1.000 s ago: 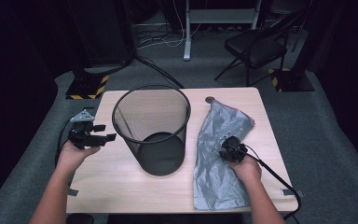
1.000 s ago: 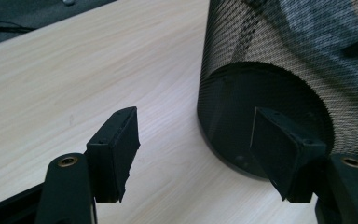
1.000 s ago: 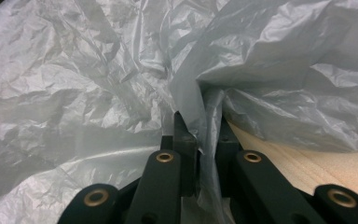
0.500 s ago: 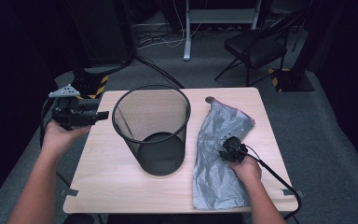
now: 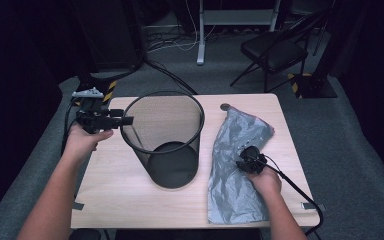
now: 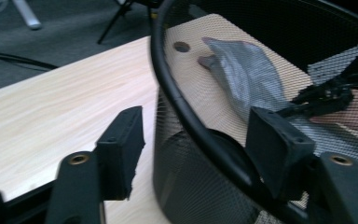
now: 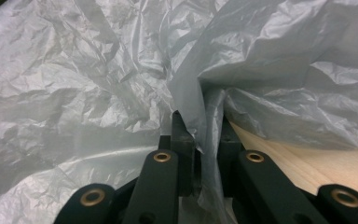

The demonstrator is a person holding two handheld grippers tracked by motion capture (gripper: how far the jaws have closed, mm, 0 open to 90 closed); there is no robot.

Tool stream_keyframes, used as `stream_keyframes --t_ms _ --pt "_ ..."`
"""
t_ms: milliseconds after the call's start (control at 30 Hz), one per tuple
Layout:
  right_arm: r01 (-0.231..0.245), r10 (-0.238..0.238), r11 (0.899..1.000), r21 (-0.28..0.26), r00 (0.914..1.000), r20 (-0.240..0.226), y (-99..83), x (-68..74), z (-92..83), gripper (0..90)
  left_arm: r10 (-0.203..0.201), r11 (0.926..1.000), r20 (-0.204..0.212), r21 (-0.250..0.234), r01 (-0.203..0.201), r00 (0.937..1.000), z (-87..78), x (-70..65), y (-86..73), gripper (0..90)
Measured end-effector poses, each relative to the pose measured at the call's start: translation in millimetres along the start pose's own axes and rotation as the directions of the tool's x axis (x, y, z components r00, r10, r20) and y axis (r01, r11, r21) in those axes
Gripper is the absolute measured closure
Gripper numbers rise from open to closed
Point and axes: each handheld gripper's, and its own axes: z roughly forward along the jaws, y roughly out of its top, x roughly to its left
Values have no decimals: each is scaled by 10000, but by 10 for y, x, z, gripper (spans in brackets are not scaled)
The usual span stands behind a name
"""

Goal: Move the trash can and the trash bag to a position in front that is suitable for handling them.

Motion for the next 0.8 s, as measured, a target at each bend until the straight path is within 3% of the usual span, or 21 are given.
stream_keyframes --t_ms 100,200,367,600,800 --pt "4 -5 10000 99 10000 97 -11 -37 -18 822 444 9986 -125 283 -440 9989 81 -70 -10 452" --pt "-40 38 9999 167 9999 133 -19 -55 -29 823 491 9985 -310 278 -482 9983 119 -121 -17 445" --pt "-166 164 9997 190 9998 143 -67 -113 -65 823 495 9987 -135 153 -493 9987 154 -200 -31 445" --pt "-178 170 9993 334 9996 237 -109 -184 -106 823 978 9948 -273 315 -969 9948 196 -413 -41 435" --pt "-208 205 9995 255 9997 105 -137 -235 -120 823 1236 9920 -22 267 -1235 9923 215 -549 -70 425"
